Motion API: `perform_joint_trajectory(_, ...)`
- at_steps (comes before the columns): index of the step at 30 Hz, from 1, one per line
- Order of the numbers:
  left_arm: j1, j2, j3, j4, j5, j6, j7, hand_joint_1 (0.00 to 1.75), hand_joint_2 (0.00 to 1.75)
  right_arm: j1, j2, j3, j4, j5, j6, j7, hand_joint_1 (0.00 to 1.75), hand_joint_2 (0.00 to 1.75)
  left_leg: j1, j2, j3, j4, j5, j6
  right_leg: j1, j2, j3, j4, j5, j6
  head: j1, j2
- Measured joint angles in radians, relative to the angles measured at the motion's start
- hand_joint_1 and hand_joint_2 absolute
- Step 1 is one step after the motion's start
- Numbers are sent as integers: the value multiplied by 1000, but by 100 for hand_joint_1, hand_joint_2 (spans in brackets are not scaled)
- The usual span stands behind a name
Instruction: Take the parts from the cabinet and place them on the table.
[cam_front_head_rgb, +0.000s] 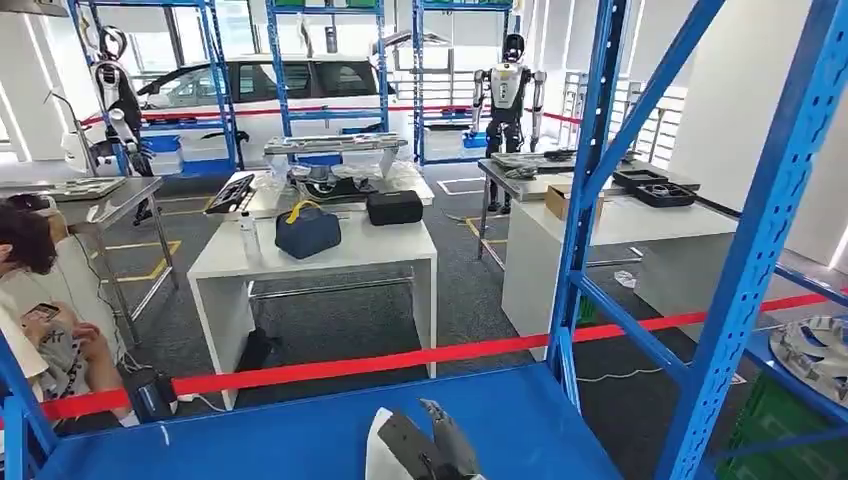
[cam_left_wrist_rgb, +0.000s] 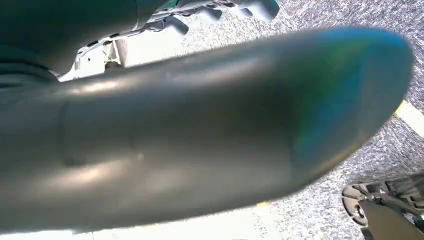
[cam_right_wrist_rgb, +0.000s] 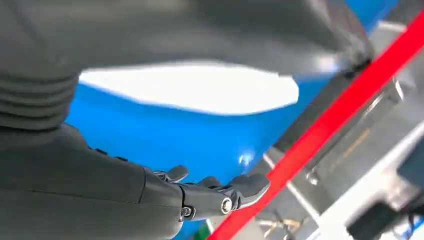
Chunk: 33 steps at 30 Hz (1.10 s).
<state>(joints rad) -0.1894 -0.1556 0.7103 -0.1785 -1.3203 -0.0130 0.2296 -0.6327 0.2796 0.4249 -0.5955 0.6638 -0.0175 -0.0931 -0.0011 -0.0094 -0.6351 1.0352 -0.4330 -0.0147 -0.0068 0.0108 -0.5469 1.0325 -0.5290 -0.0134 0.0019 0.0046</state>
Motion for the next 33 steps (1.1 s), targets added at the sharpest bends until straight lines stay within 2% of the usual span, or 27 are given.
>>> perform_joint_trajectory(5,0,-1,0,0,0,0,0,0,0,-1,12,20,38,-5,-1,0,0,175,0,0,0,0,0,0,0,0,1,0,0,0,0,0)
perform_joint_trajectory(9,0,-5,0,0,9,14,9,0,0,-2,12,39,65,12,7,33,0,175,1,0,0,0,0,0,0,0,1,0,0,0,0,0)
perform_joint_trajectory(17,1,-10,0,0,13,21,11,0,0,-4,11,69,86,26,-6,50,0,175,1,0,0,0,0,0,0,0,1,0,0,0,0,0)
perform_joint_trajectory(22,7,-12,0,0,13,32,8,0,0,-4,9,89,86,108,-95,140,0,175,1,1,0,0,0,0,0,0,1,0,0,0,0,0)
perform_joint_trajectory(24,12,-13,1,0,19,36,3,0,0,-2,5,109,80,195,-166,208,0,175,1,1,0,0,0,0,0,0,0,0,0,0,0,0)
perform_joint_trajectory(25,14,-13,1,0,19,37,3,0,0,-2,2,118,74,221,-184,224,0,0,1,1,0,0,0,0,0,0,0,0,0,0,0,0)
perform_joint_trajectory(29,19,-14,3,0,21,39,3,0,0,6,-9,143,26,379,-267,322,0,0,1,1,0,0,0,0,0,0,0,0,0,0,0,0)
perform_joint_trajectory(33,21,-16,3,0,21,39,3,0,0,17,-20,147,-29,465,-296,356,0,0,1,1,0,0,0,0,0,0,0,0,0,0,0,0)
